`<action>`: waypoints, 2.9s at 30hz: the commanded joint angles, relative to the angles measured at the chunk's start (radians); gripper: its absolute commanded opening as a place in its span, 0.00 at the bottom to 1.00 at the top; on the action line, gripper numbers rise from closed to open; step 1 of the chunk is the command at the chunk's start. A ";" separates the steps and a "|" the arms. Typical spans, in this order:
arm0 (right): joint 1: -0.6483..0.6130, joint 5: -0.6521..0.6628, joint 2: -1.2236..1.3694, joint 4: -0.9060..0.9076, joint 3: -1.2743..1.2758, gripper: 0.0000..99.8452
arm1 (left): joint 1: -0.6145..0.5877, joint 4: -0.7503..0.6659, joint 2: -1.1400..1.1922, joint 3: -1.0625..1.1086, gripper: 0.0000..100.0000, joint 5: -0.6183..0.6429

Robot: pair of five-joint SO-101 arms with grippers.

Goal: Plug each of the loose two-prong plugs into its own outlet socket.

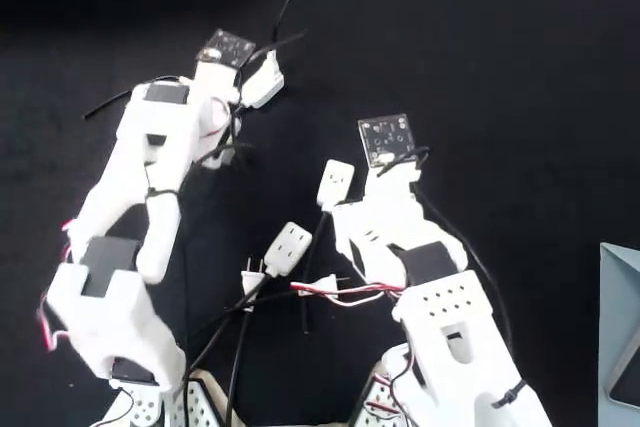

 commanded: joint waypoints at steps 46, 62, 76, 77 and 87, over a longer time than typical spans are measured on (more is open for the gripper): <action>-0.183 0.382 -0.015 0.433 -0.168 0.04 | -0.122 0.683 -0.110 -0.713 0.03 0.172; -0.276 0.528 0.136 0.497 -0.203 0.20 | -0.219 0.408 -0.795 0.229 0.03 0.143; -0.376 0.637 0.558 0.473 -0.395 0.20 | -0.329 0.069 -0.939 0.782 0.03 0.150; -0.396 0.634 0.575 0.454 -0.395 0.20 | -0.332 0.052 -0.939 0.797 0.03 0.150; -0.391 0.640 0.809 0.350 -0.400 0.20 | -0.331 -0.078 -0.939 0.911 0.03 0.152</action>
